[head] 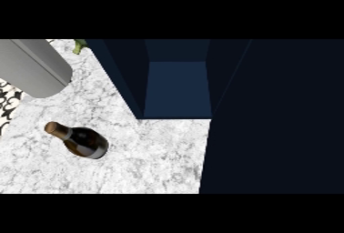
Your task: Pick up the wine, place it into the cabinet and close the cabinet
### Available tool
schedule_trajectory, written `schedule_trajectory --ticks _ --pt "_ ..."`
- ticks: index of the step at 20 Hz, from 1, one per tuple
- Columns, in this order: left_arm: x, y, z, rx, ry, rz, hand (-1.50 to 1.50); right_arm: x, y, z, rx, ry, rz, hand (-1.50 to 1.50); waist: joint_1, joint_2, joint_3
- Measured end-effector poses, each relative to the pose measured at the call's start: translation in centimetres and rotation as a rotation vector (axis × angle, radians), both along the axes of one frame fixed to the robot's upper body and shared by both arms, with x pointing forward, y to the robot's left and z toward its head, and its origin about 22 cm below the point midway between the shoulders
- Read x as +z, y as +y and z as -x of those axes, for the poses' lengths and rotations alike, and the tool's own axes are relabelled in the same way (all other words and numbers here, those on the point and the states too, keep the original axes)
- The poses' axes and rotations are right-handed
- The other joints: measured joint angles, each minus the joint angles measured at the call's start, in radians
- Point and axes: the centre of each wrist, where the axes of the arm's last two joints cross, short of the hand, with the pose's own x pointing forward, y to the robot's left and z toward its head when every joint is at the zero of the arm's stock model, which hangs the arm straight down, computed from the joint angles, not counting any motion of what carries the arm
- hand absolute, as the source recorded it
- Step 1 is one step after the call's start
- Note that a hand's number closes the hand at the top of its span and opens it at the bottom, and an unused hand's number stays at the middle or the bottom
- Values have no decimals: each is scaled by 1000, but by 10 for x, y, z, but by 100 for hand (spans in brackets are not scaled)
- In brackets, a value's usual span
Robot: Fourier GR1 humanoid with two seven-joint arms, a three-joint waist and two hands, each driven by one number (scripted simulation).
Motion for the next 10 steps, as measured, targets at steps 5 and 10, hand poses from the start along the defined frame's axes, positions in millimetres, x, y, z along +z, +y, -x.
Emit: schedule_trajectory --ticks 5,10 --pt "-16 3 -11 44 14 -6 -150 10 2 0 -6 -10 2 -150 0 0 0" --pt "-28 13 -17 74 34 -15 -150 18 0 1 -24 -26 12 -150 1 0 0"
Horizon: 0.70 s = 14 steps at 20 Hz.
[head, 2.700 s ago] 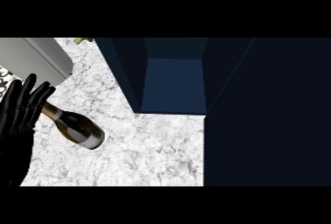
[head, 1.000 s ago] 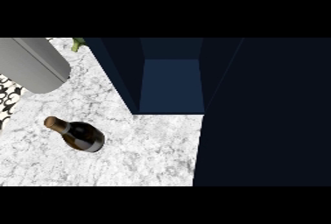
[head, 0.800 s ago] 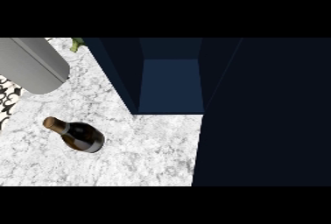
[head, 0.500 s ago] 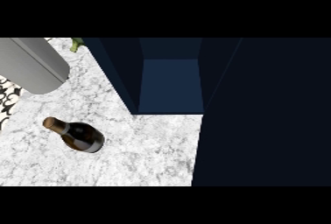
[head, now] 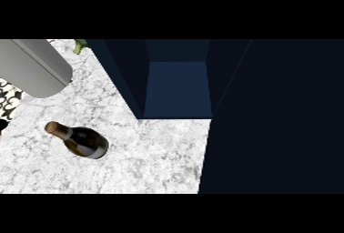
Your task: Pick up the wine, place it into the cabinet and close the cabinet
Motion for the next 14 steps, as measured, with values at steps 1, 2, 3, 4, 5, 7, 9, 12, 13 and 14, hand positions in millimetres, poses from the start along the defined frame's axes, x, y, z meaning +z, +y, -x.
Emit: schedule_trajectory --ticks 1,2,3,4,5,7,9,12,13,14 --pt "-5 1 -3 0 7 -2 -150 1 1 0 6 -3 0 -150 0 0 0" --pt "-9 1 -3 2 13 -8 -150 4 4 0 16 -3 -1 -150 0 0 0" --pt "-16 2 -4 6 20 -14 -150 5 5 1 16 -5 -1 -150 0 0 0" --pt "-20 5 -3 4 31 -16 -150 5 4 0 11 -5 -2 -150 1 0 0" --pt "-27 6 -3 4 39 -16 -150 5 2 1 2 -5 -3 -150 1 0 0" --pt "-40 5 -3 4 57 -19 -150 10 2 2 -2 -14 4 -150 -1 0 0" --pt "-48 11 -2 5 68 -19 -150 6 2 1 2 1 1 -150 0 0 0" --pt "-63 8 0 8 87 -22 -150 11 3 2 2 -14 3 -150 1 -1 0" --pt "-68 8 3 10 96 -20 -150 10 1 2 -6 -11 0 -150 1 -1 0" --pt "-72 10 2 12 107 -16 -150 10 2 2 -3 -11 -3 -150 1 0 0"
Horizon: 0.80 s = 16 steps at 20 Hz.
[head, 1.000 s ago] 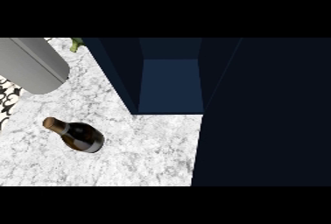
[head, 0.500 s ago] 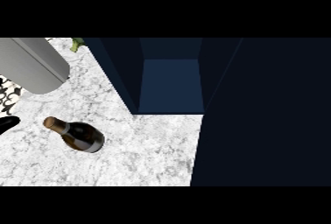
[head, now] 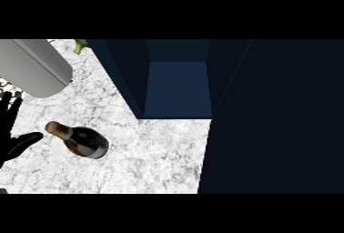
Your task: Pick up the wine, place it into the cabinet and close the cabinet
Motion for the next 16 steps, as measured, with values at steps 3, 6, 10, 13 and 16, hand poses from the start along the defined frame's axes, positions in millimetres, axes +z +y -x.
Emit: schedule_trajectory --ticks 3,6,10,13,16 --pt "-19 -5 3 12 20 7 -150 5 -1 1 -6 -17 0 -150 -1 0 0" --pt "-38 -7 4 17 35 0 -150 6 2 0 8 -23 -4 -150 0 0 0" --pt "-64 -8 10 12 52 5 -150 6 3 0 11 -25 -8 -150 0 0 0" --pt "-79 0 17 8 56 10 -150 5 -1 -1 -6 -22 -11 -150 0 0 0" --pt "-97 -7 21 3 76 12 -150 2 0 -1 3 -11 -14 -150 0 0 0"
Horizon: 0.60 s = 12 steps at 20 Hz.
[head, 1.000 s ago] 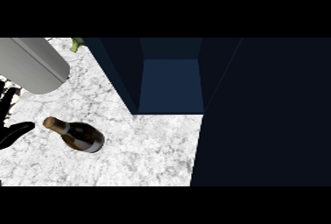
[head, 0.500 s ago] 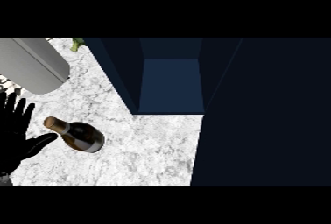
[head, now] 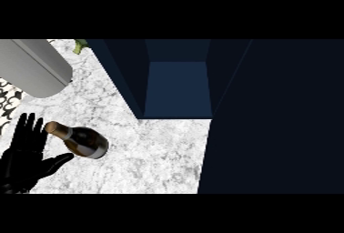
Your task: Pick up the wine, place it into the cabinet and close the cabinet
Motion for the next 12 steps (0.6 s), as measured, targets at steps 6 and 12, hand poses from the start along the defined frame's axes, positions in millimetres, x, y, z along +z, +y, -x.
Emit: schedule_trajectory --ticks 6,12 --pt "-28 4 4 -2 27 18 -150 -1 3 0 17 0 8 -150 0 0 0" --pt "-60 1 4 -6 45 35 -150 0 5 1 24 -3 9 -150 -1 0 0"
